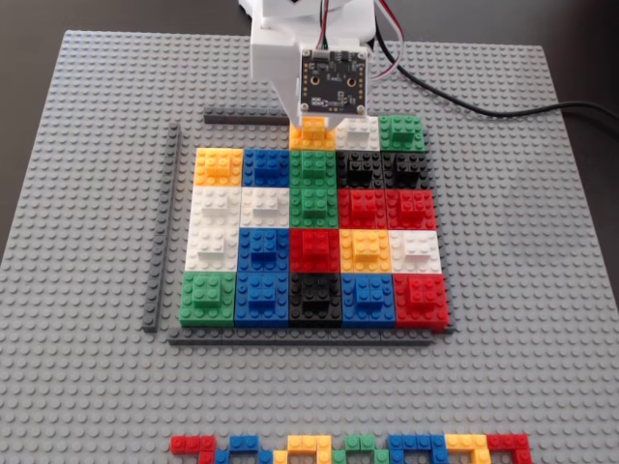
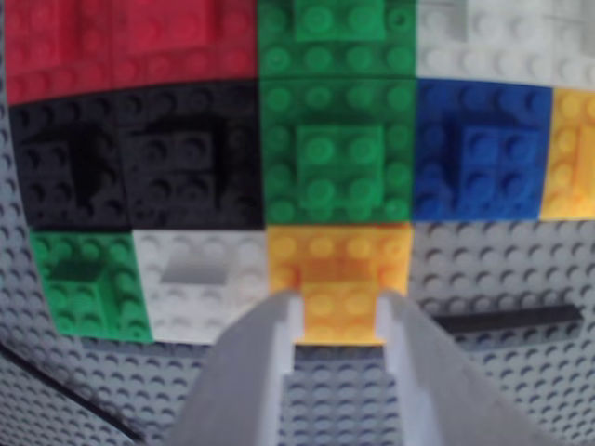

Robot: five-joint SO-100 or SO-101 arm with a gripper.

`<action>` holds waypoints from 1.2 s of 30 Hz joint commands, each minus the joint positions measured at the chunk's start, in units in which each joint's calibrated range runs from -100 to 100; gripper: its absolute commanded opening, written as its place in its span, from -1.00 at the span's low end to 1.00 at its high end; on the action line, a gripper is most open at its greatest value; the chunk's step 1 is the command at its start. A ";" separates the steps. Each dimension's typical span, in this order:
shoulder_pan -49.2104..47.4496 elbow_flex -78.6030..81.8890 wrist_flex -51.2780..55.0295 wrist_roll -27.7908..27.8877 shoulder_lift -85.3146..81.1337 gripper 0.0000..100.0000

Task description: Grab the cube and place it into the grid

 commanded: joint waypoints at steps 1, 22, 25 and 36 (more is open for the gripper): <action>0.15 -0.17 -0.61 -0.34 -0.43 -0.97; 0.52 0.20 -0.96 -0.54 -0.86 -0.71; 0.66 -0.17 -0.96 -0.63 -1.03 -0.67; 1.25 -2.16 0.12 -0.49 -1.63 -0.66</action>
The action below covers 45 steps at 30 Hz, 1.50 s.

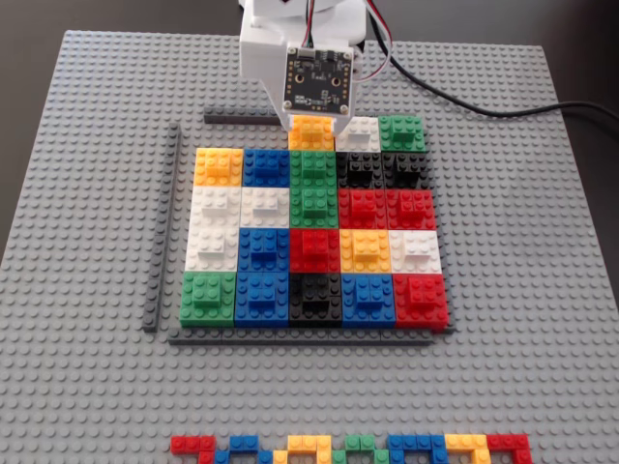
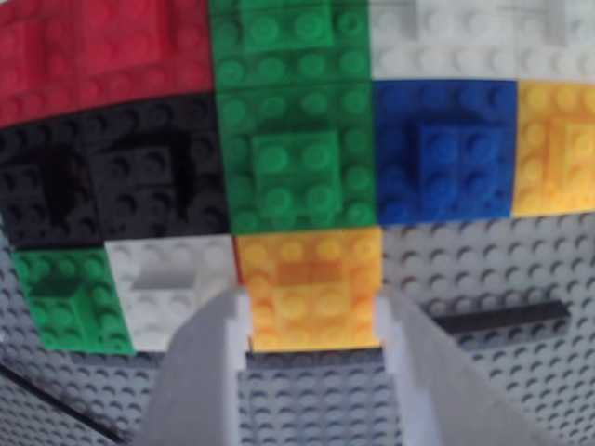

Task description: Grab the cube and place it into the grid

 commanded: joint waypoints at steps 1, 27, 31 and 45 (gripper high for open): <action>0.23 -3.50 0.90 0.00 -1.72 -0.66; -1.76 -14.83 8.77 0.15 -35.60 -0.72; -2.42 -13.65 7.64 -1.03 -43.42 -0.93; -3.08 20.06 -12.53 -0.34 -66.38 -1.00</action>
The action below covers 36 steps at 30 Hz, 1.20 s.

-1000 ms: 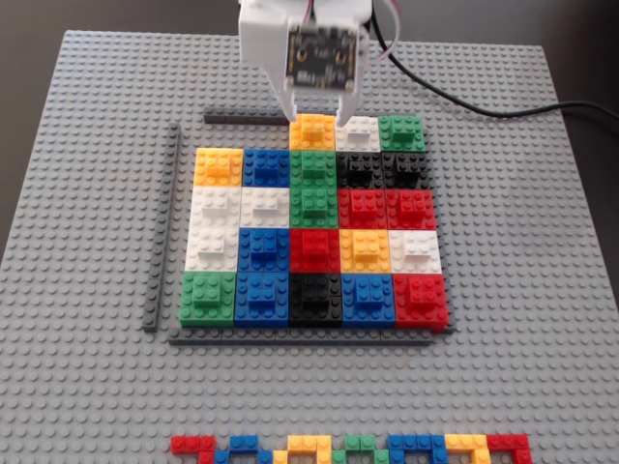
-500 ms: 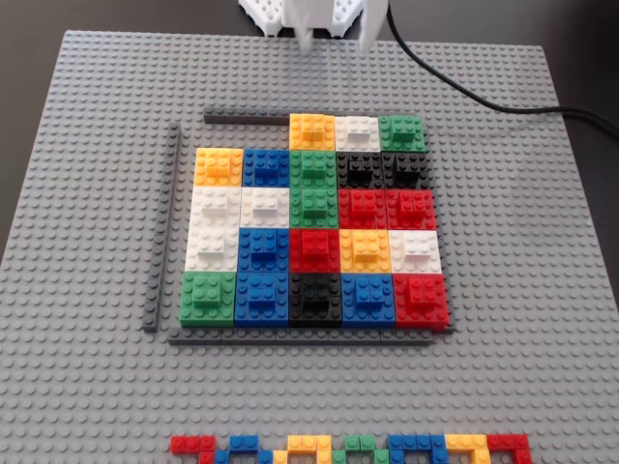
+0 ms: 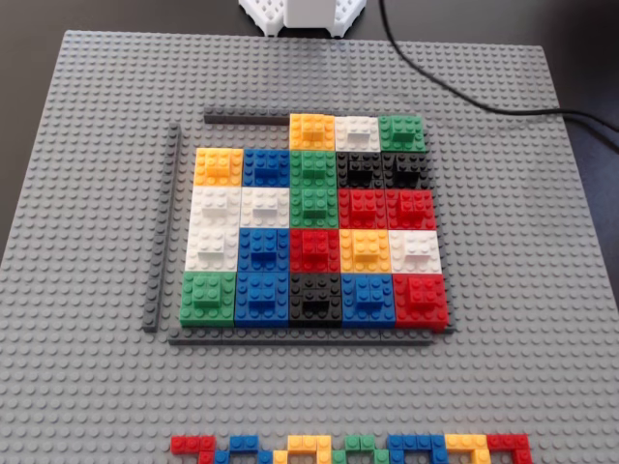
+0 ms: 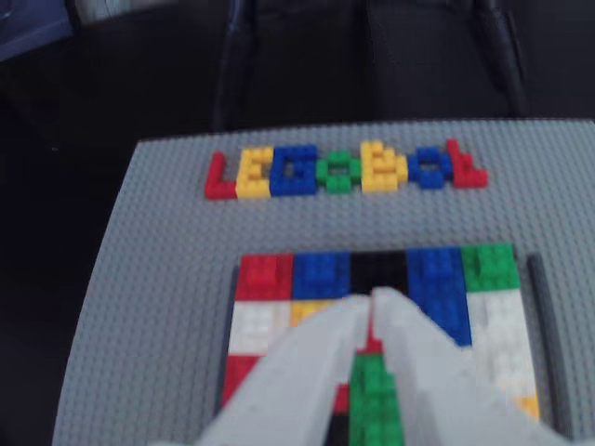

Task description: Grab the cube and place it into the grid

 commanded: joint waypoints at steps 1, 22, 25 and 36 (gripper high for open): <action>-0.09 11.40 -9.36 2.30 -5.58 -1.00; 1.53 38.04 -19.03 2.69 -13.06 -1.00; 1.53 38.04 -15.86 2.10 -13.06 -1.00; 2.19 38.04 -5.55 1.47 -13.06 -0.99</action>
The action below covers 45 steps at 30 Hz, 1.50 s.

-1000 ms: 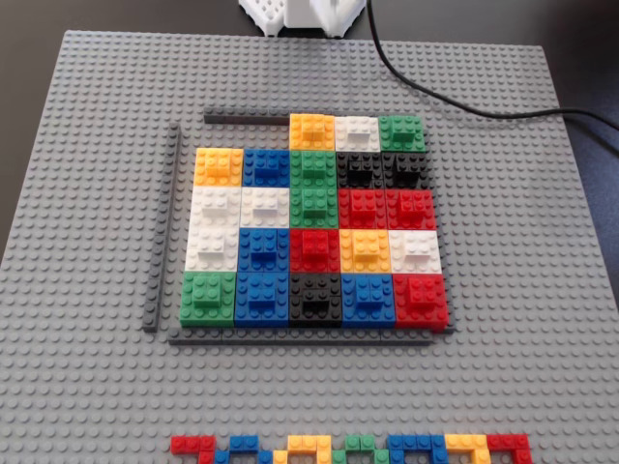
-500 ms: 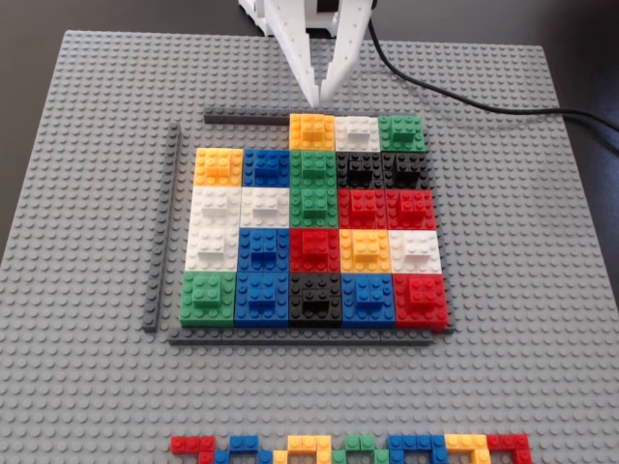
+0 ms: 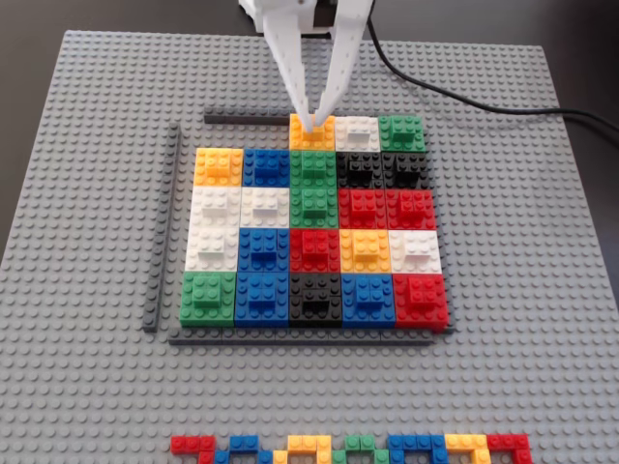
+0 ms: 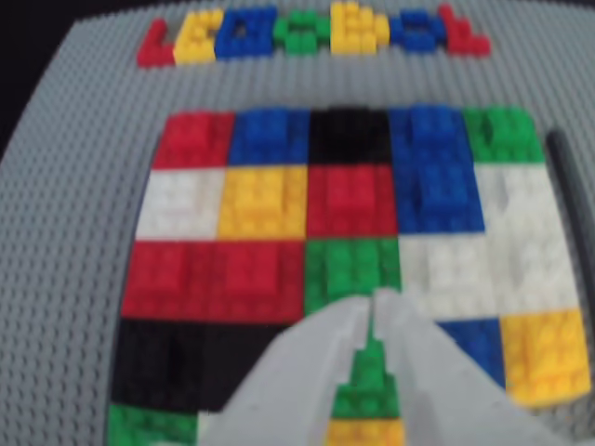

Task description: Grab the cube and place it into the grid

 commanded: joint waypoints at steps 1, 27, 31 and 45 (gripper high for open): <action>0.51 0.53 3.39 -1.17 -2.12 -1.00; 0.44 0.53 6.91 -2.25 -2.12 -1.00; 0.44 0.53 6.81 -2.30 -2.12 -1.00; -0.89 0.53 6.76 -2.64 -2.12 -1.00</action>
